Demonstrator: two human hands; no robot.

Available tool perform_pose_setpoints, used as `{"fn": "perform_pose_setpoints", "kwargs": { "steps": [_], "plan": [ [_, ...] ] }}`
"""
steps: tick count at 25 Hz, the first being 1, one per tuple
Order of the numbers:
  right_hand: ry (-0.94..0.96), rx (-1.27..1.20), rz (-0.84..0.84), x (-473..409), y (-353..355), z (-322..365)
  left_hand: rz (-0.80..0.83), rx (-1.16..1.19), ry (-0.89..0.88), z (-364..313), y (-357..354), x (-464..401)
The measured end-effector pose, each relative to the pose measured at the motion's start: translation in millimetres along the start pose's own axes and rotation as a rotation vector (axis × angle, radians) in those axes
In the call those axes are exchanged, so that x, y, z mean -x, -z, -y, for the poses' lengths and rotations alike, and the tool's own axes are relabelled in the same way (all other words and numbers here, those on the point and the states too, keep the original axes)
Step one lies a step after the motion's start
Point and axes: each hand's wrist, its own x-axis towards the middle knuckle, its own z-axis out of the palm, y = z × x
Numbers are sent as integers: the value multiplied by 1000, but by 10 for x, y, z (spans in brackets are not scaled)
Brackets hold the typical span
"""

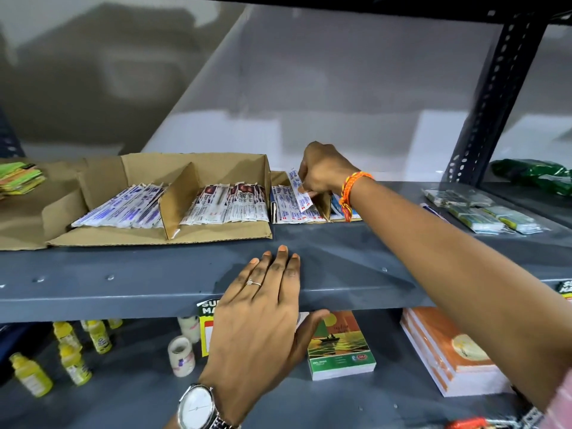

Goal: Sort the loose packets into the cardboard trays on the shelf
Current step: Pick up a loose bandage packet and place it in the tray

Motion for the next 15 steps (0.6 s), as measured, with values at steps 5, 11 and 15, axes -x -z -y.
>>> {"fn": "perform_pose_setpoints", "kwargs": {
  "steps": [5,11,15],
  "plan": [
    [64,238,9,-35,-103,75,5,7,1,3,6,4],
    [77,312,61,18,-141,59,4,27,6,2,-1,2],
    [127,295,-11,184,-15,64,8,25,13,6,-15,17]
  ]
}}
